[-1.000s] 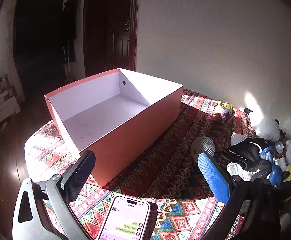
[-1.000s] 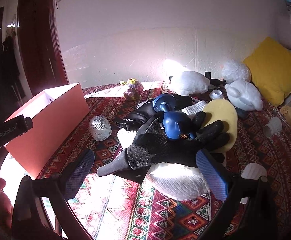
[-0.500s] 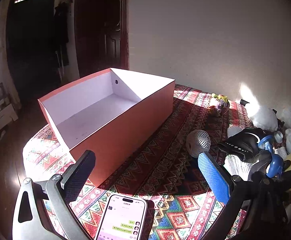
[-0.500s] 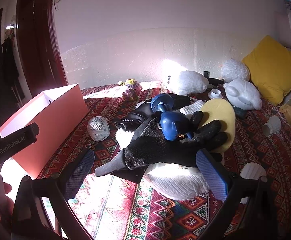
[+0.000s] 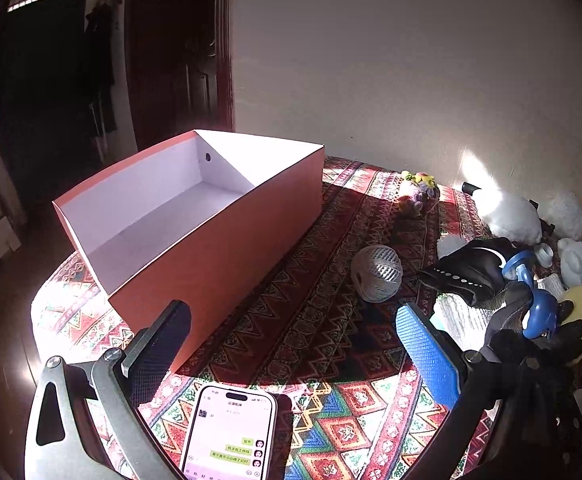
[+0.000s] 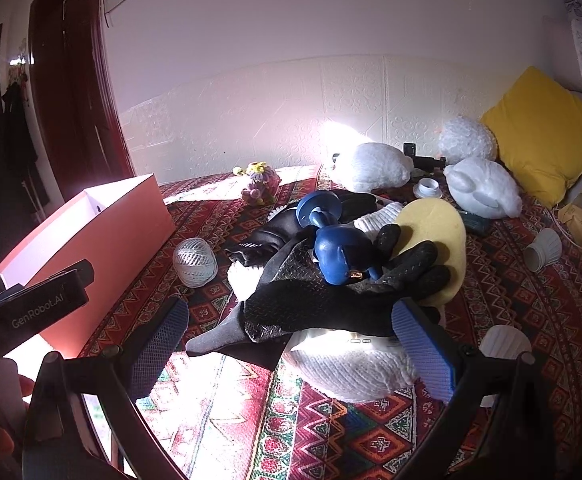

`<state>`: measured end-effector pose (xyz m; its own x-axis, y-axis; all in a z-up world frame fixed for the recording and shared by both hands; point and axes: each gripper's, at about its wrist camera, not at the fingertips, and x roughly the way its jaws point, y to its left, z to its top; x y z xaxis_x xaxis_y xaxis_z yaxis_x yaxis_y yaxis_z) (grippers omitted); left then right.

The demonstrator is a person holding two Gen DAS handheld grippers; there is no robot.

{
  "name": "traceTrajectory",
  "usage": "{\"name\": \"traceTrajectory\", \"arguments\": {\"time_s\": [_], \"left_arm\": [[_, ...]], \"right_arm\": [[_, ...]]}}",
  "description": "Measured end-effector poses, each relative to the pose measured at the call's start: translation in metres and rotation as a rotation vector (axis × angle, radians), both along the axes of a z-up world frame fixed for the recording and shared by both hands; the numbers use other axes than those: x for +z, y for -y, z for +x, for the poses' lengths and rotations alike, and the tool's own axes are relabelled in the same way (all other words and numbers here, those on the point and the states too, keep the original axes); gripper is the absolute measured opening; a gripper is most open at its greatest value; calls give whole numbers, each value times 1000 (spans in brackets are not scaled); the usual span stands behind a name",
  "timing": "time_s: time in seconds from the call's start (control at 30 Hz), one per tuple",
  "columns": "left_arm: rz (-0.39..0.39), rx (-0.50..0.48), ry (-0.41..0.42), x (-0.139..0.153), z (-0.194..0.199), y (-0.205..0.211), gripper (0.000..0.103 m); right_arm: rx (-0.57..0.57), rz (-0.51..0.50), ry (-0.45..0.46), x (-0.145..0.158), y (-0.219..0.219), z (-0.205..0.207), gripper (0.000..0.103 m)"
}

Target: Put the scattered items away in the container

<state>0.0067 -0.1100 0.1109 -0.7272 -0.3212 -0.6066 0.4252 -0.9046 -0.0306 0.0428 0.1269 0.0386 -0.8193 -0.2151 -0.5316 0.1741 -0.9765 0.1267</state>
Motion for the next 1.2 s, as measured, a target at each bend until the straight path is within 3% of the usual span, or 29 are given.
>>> {"name": "traceTrajectory", "arguments": {"time_s": [0.23,0.4,0.5,0.57,0.67,0.93,1.1,1.2], "left_arm": [[-2,-59,3,-2,-6,-9,103],[53,-171,3,-4,-21,-20,103],[85,-258,15,-6,-38,-32,103],[109,-323,33,-10,-47,-40,103],[159,-397,71,-18,-58,-49,103],[213,-514,147,-29,-84,-73,103],[213,-627,187,-36,-91,-101,102],[268,-658,237,-48,-100,-106,102]], "right_arm": [[-18,16,-18,4,-3,-7,102],[-100,23,-25,15,-18,-35,100],[-117,-70,32,18,-35,-65,85],[-111,-131,76,18,-43,-86,68],[-80,-170,108,15,-45,-110,59],[12,-52,212,-14,-16,-143,43],[3,6,228,-33,-24,-150,42],[26,33,220,-37,-26,-154,41]]}}
